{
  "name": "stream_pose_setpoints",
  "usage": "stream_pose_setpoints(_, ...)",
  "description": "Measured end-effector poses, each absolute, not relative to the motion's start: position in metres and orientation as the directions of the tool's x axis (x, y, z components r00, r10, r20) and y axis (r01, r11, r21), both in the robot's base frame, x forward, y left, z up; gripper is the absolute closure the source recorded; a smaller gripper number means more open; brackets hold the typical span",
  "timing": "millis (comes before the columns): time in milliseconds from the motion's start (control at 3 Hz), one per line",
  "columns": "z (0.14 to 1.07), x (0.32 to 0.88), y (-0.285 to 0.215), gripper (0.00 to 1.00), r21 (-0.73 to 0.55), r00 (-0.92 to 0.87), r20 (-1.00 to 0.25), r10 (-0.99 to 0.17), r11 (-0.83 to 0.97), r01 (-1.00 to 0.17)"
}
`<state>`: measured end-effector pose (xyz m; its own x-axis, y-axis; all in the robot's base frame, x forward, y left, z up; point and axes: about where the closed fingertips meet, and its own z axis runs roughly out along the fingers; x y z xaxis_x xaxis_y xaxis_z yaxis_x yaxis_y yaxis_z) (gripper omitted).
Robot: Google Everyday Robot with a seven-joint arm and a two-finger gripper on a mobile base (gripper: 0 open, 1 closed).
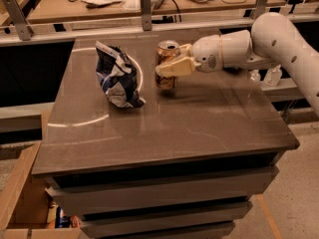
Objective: Move orange can near blue chip bag
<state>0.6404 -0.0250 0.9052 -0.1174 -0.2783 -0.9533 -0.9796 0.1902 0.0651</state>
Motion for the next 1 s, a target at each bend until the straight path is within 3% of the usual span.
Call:
stream_pose_setpoints(667,0.889,0.618,-0.001,1.00,0.039,-0.074,-0.955,-0.289,0.125,-0.991)
stream_pose_setpoints(1000,0.887,0.616,0.007,0.82,0.026,-0.062,-0.955,-0.292,0.128,-0.991)
